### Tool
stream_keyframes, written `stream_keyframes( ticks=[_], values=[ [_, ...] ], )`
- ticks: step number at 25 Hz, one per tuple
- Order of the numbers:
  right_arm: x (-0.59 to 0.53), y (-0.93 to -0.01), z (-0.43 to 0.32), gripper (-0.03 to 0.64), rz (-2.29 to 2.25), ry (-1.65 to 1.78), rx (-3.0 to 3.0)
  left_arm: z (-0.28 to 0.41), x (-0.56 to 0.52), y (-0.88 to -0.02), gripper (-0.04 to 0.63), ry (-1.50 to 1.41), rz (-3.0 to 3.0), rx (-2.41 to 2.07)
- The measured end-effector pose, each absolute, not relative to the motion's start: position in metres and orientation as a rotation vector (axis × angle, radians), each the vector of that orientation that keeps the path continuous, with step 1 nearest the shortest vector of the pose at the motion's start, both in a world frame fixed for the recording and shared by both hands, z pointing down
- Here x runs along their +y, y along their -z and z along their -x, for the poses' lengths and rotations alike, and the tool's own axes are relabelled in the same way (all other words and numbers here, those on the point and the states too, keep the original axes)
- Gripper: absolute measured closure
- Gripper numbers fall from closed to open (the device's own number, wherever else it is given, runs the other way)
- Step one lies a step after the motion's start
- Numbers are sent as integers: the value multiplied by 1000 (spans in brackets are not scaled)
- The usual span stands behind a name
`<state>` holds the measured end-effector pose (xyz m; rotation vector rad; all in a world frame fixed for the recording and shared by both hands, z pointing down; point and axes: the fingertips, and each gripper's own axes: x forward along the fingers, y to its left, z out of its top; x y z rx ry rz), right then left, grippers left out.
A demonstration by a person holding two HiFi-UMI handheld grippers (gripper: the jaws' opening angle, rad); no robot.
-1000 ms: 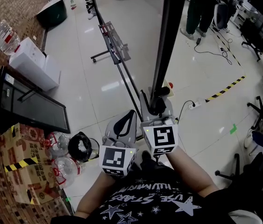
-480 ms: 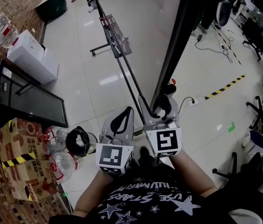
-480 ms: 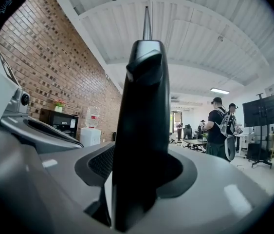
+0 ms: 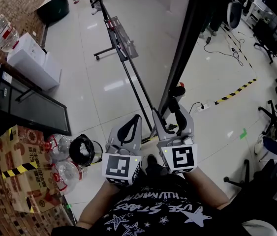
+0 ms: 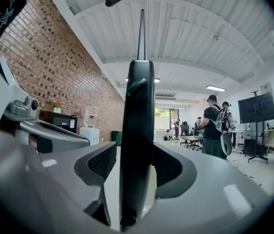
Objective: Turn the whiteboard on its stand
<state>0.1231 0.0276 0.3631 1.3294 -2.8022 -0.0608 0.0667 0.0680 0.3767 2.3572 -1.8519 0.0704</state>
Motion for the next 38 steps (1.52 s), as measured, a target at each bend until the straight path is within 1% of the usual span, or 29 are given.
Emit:
stream_keyframes(
  ticks=[6, 9, 10, 12, 15, 17, 27, 38],
  values=[
    [48, -359, -137, 383, -1340, 62, -2769, -65, 75, -377, 589, -69, -2347, -1863],
    [58, -355, -138, 411, -1343, 76, -2781, -70, 77, -379, 591, -71, -2350, -1847],
    [61, -354, -139, 429, -1350, 80, -2789, -72, 77, -380, 590, -71, -2355, -1837],
    [64, -351, -140, 504, -1358, 92, -2790, -78, 79, -380, 590, -73, -2364, -1819],
    [66, -344, -141, 587, -1364, 123, -2785, -87, 82, -378, 590, -78, -2380, -1800],
    [68, -340, -141, 607, -1352, 143, -2795, -91, 84, -377, 591, -75, -2390, -1789],
    [84, -348, -126, 607, -1210, 221, -2781, -95, 88, -377, 589, -105, -2439, -1794],
    [75, -351, -130, 607, -1230, 178, -2767, -93, 85, -376, 589, -88, -2408, -1789]
  ],
)
